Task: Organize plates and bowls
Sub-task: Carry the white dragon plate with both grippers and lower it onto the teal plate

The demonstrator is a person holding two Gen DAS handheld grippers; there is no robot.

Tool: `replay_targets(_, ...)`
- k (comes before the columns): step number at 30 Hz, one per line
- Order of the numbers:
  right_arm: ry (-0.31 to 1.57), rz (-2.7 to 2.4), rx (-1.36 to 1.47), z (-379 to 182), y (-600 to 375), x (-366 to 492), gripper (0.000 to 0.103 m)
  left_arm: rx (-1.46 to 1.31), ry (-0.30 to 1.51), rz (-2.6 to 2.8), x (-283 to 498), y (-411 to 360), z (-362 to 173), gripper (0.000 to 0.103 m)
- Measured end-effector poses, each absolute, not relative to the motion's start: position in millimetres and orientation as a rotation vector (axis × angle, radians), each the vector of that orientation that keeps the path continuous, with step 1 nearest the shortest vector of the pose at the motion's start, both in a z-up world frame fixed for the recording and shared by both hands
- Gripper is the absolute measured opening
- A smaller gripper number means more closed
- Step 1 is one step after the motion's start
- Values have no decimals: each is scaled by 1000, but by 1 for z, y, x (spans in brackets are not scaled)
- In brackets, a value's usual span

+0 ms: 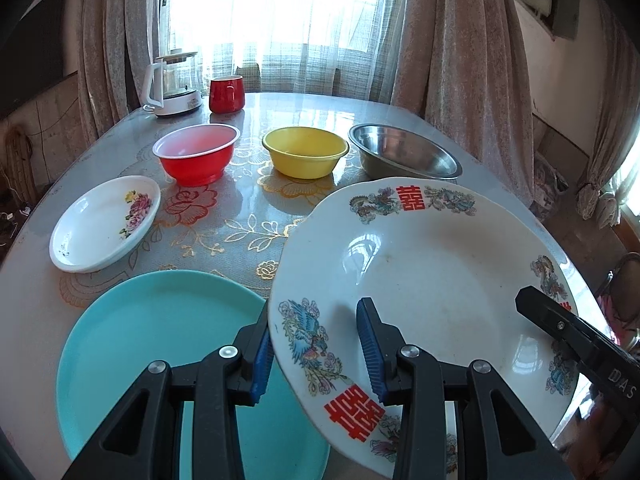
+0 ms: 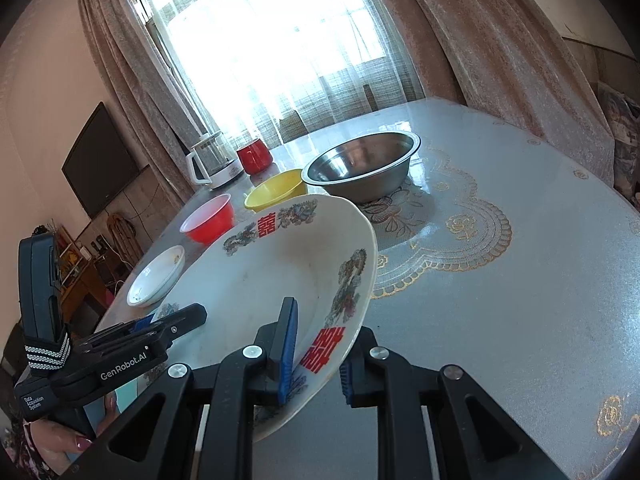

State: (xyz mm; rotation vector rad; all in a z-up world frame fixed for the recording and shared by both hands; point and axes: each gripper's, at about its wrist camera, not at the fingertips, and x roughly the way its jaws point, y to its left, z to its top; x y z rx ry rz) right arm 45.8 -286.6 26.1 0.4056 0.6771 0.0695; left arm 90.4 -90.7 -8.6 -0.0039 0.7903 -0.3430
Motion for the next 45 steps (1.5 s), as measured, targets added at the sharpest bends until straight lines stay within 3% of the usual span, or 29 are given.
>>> replay_targets(24, 807, 358, 294, 16, -172, 83, 19, -171, 829, -79, 49, 41, -27, 40)
replay_targets(45, 925, 419, 282, -22, -139, 94, 24, -165, 831, 0, 47, 62, -41, 39)
